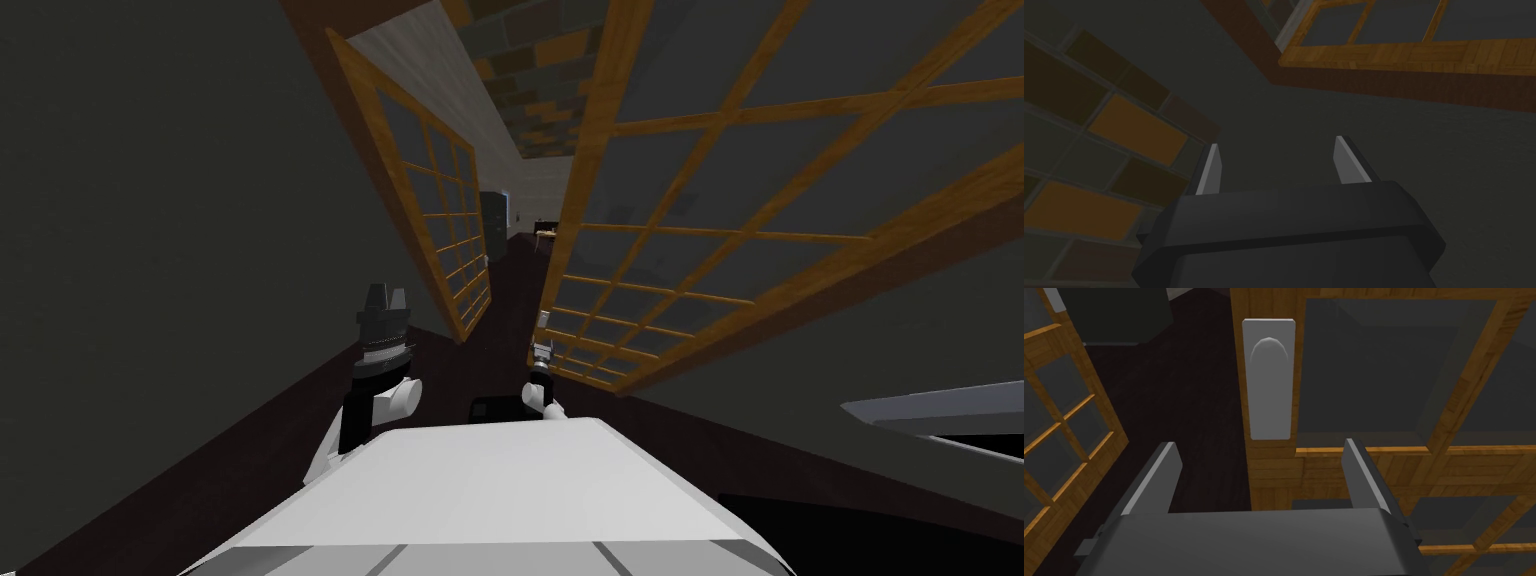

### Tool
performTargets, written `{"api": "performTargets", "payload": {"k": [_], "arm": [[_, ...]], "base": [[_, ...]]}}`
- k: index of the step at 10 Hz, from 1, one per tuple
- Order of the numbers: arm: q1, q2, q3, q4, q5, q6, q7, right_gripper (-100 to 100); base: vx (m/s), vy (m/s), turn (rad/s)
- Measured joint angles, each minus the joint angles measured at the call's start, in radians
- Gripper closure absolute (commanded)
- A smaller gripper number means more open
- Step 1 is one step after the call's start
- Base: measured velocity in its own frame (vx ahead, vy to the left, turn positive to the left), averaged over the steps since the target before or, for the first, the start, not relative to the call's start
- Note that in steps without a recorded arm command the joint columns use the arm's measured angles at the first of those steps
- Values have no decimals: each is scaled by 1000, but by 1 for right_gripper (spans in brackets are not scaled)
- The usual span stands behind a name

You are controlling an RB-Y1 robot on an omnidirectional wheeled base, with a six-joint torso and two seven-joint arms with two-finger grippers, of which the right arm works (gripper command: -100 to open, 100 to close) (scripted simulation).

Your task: Push the door open

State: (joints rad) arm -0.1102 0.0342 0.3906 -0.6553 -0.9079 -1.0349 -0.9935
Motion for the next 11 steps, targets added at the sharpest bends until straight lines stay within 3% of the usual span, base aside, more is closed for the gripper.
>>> {"api": "performTargets", "payload": {"k": [1,4,6,8,10,11], "arm": [[-1,1,0,2,-1,-2,-2,-100],[-1,-47,-4,-2,-4,3,-3,-100],[-7,-61,-7,10,-6,1,-13,-100],[-11,-57,-11,10,-9,5,-16,-100],[-6,-41,-14,1,-11,10,-19,-100],[-4,-39,-13,-1,-11,10,-17,100]], "base": [[77,-19,17],[176,-53,19],[202,-60,21],[153,-44,14],[122,-23,5],[-19,5,0]]}}
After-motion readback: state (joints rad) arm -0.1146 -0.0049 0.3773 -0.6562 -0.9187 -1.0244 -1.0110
